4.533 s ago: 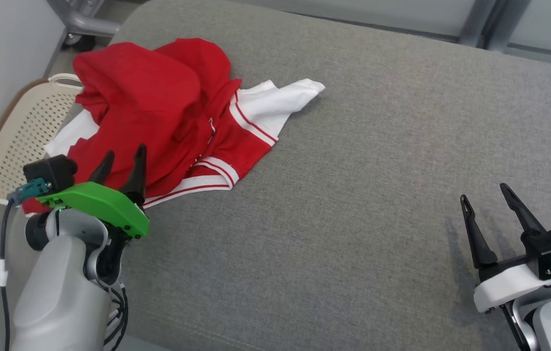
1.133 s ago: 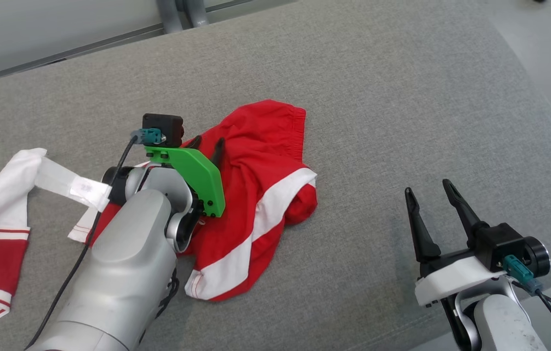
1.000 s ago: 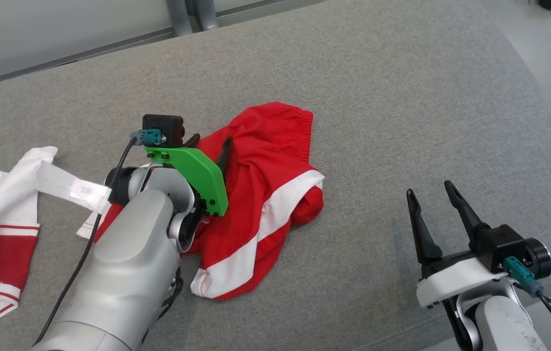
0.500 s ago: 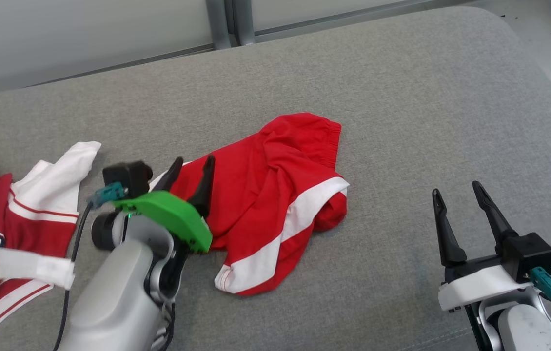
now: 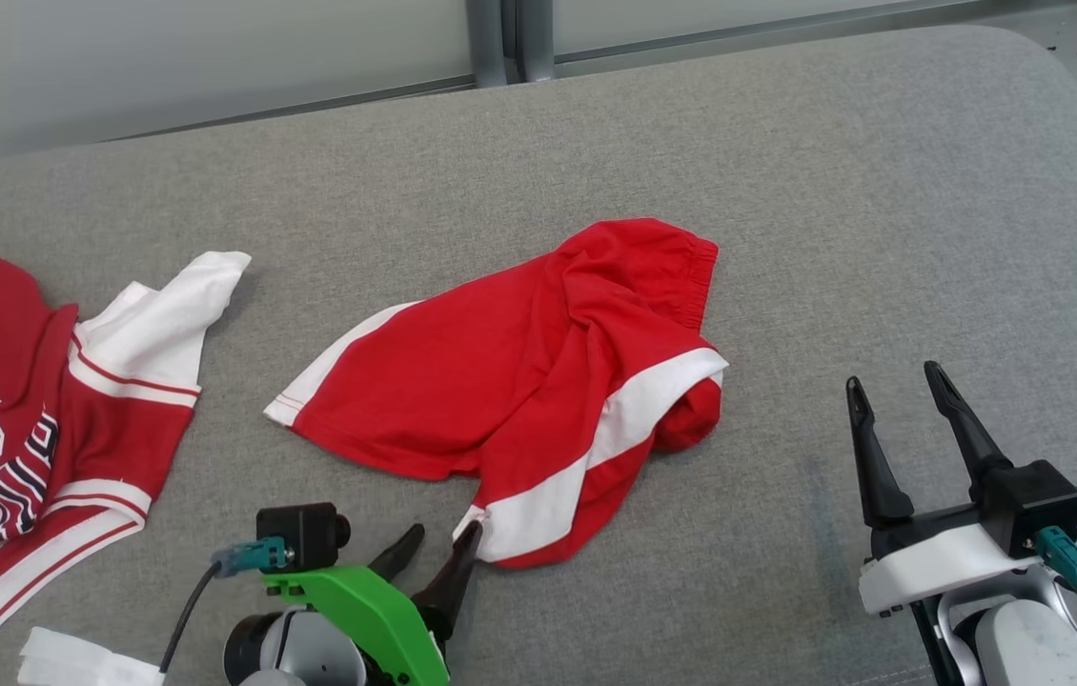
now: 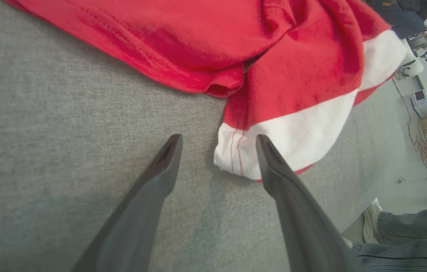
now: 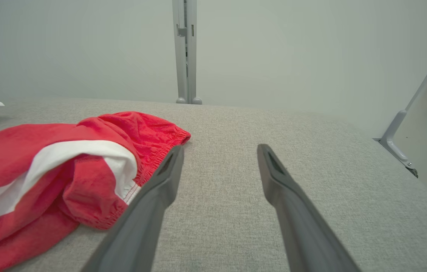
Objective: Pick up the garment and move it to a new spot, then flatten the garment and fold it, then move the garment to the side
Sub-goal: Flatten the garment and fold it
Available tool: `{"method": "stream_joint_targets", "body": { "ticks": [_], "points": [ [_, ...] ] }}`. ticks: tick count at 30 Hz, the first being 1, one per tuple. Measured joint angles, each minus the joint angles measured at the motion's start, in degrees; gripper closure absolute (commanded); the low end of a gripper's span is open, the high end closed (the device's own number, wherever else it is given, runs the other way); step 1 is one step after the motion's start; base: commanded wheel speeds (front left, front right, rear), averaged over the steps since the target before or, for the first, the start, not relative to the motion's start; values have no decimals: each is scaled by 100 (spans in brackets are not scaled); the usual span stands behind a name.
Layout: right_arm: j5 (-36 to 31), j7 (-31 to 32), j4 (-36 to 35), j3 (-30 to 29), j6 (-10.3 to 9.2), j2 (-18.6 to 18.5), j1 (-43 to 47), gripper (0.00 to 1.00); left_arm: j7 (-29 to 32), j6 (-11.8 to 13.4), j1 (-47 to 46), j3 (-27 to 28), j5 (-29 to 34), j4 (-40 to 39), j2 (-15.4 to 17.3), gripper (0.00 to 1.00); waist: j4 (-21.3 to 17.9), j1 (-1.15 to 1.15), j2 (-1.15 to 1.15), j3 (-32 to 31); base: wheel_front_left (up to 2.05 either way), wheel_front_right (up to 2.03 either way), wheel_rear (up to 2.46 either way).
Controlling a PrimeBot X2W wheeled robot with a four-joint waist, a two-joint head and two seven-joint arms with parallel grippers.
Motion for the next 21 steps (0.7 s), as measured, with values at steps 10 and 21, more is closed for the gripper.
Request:
{"method": "stream_joint_targets", "body": {
  "ticks": [10,21],
  "points": [
    [4,0,29,45,0,0,-61,0,334,4,-169,-219,18,327,22,0,-95,0,0,71,0,0,0],
    [20,0,58,-75,0,25,-40,0,274,-157,-345,-388,207,485,46,100,-220,0,0,143,0,0,0]
  ]
}}
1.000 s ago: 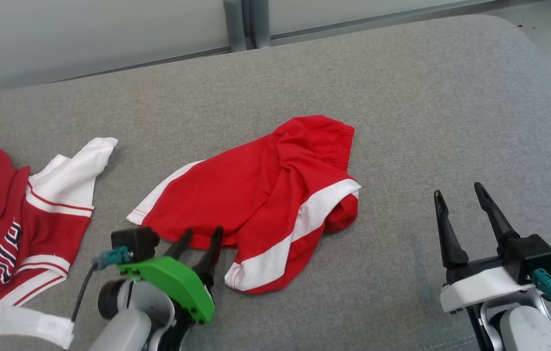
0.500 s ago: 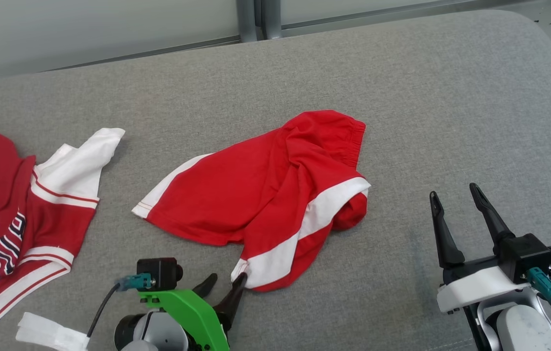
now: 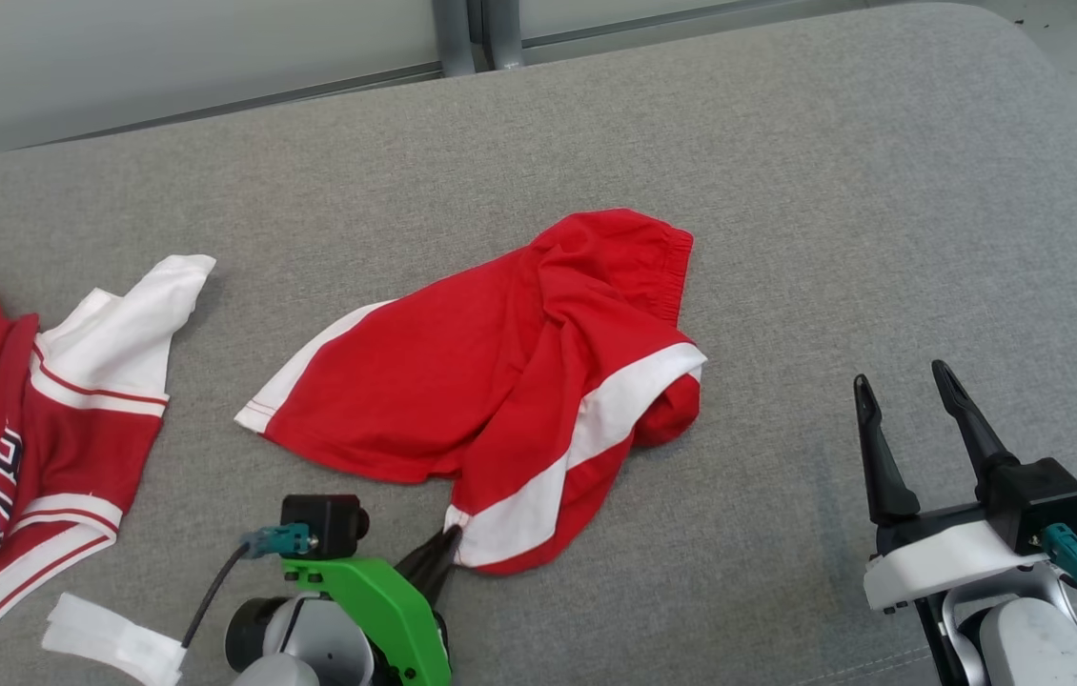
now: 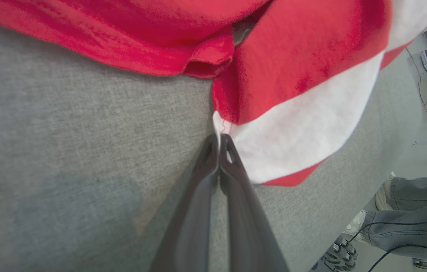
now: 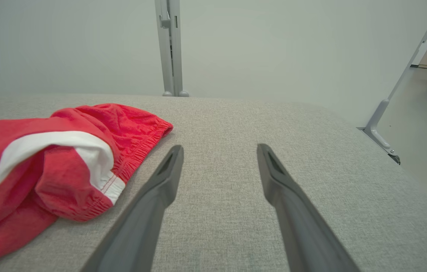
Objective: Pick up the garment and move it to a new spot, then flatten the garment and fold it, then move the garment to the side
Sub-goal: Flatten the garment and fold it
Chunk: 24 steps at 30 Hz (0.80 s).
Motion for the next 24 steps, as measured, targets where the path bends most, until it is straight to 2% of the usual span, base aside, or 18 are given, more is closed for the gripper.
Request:
{"method": "stream_joint_targets", "body": {
  "ticks": [5,13,17,22,23,24],
  "points": [
    [0,0,9,-26,0,16,9,0,-259,236,166,255,26,-557,213,100,93,0,0,-22,0,0,0],
    [0,-1,22,15,0,31,37,0,-542,801,762,965,-121,-1544,682,100,297,0,0,-54,0,0,0],
    [0,-1,31,76,0,35,35,0,-662,985,978,1170,-149,-1507,850,100,370,0,0,-28,0,0,0],
    [0,-1,49,113,0,33,18,0,-866,989,1042,1232,-165,-1314,751,100,401,0,0,12,0,0,0],
    [0,0,58,119,0,33,12,0,-898,967,1050,1238,-197,-1279,709,84,399,0,0,17,0,0,0],
    [0,-1,62,123,0,33,9,0,-932,957,1050,1234,-212,-1240,660,53,396,0,0,20,0,0,0]
  ]
}}
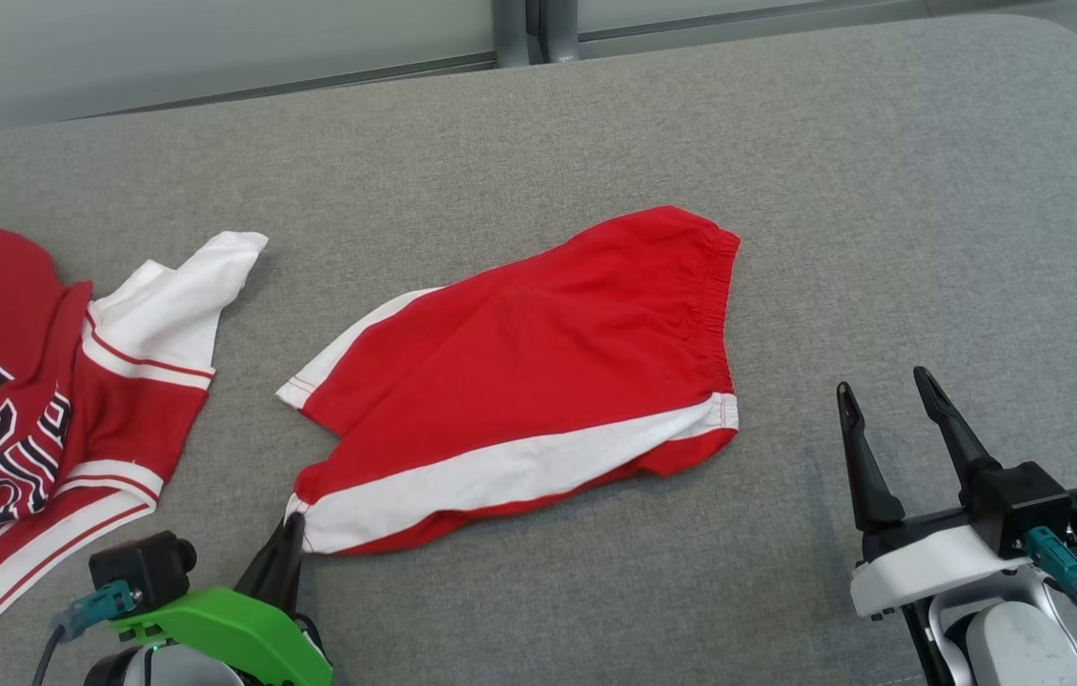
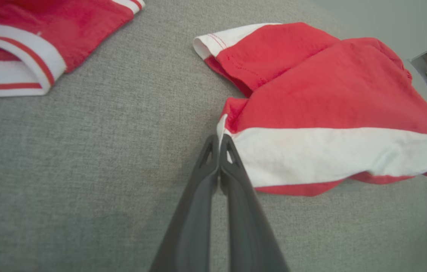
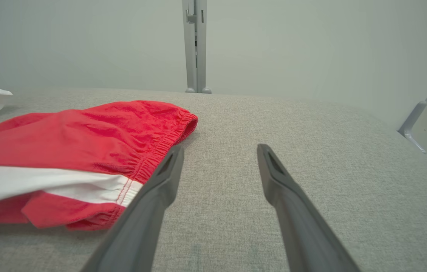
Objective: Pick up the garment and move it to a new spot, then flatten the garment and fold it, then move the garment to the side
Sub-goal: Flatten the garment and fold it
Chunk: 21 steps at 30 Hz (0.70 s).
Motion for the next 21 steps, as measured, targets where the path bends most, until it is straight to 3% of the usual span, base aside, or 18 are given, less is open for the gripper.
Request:
{"method": "stream_joint_targets", "body": {
  "ticks": [1,2,9,14,21],
  "points": [
    [0,0,3,-1,0,-1,0,0,-20,-4,-1,-10,0,34,-26,16,-5,0,0,1,0,0,0],
    [0,0,7,-4,0,-7,0,0,-77,-7,-1,9,-2,69,-55,0,-10,0,0,1,0,0,0],
    [0,1,-34,-77,0,-55,2,0,-687,-26,2,261,29,278,-147,0,-58,0,0,-43,0,0,0],
    [-12,1,-172,-146,0,-70,24,0,-1414,-352,53,419,233,527,-93,0,-49,0,0,-106,0,0,0],
    [-105,0,-391,-296,0,-103,128,0,-1740,-715,234,951,737,918,-88,0,56,0,0,-197,0,0,0]
  ]
}}
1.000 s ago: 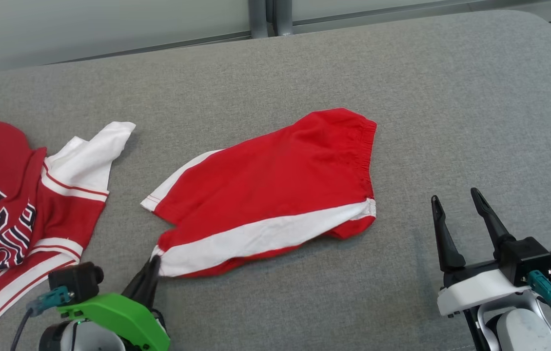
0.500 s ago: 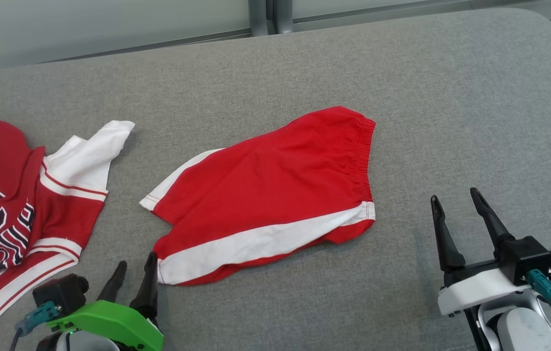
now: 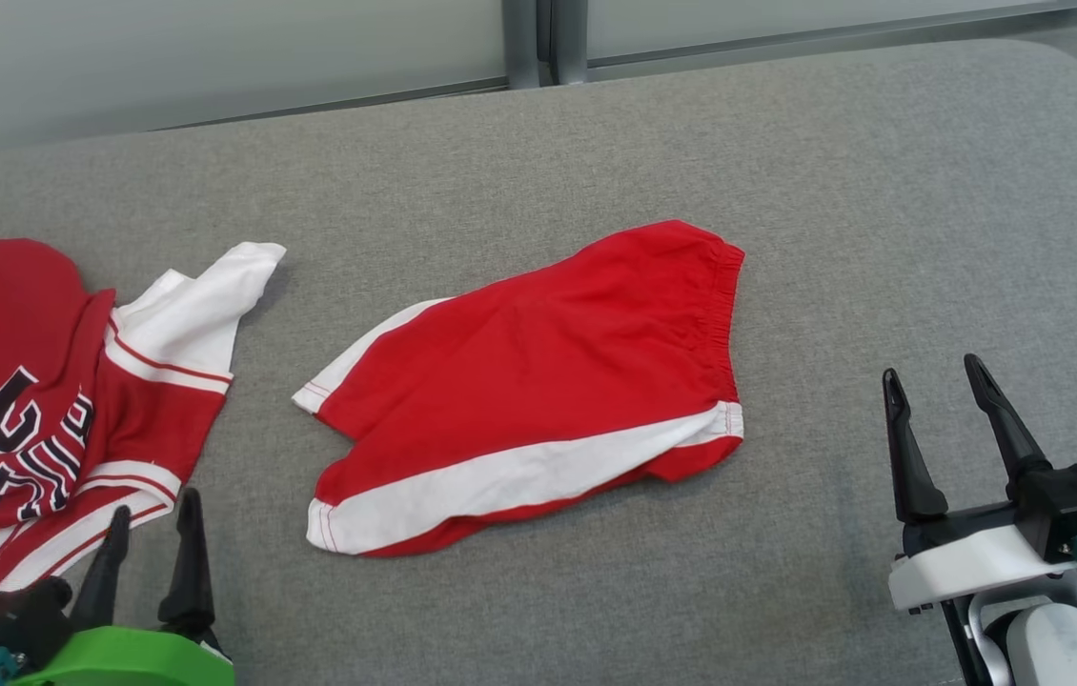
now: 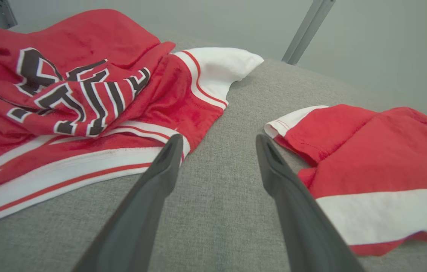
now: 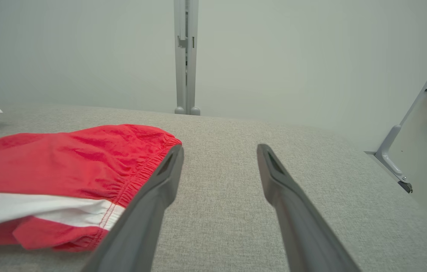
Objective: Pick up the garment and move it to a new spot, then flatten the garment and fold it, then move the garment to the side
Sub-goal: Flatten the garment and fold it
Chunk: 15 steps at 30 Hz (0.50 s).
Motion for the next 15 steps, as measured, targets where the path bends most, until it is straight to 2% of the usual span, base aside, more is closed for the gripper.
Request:
{"method": "stream_joint_targets", "body": {
  "ticks": [7,10,15],
  "points": [
    [-64,-2,-43,-53,0,10,125,0,-25,-494,150,992,1280,-181,-532,0,140,0,0,-117,0,0,0],
    [-70,-2,3,-86,0,32,220,0,-24,-811,283,1280,1647,-134,-737,0,205,0,0,-191,0,0,0],
    [-70,-2,88,-179,0,47,244,0,-24,-1165,374,1593,2118,12,-923,0,342,0,0,-289,0,0,0]
  ]
}}
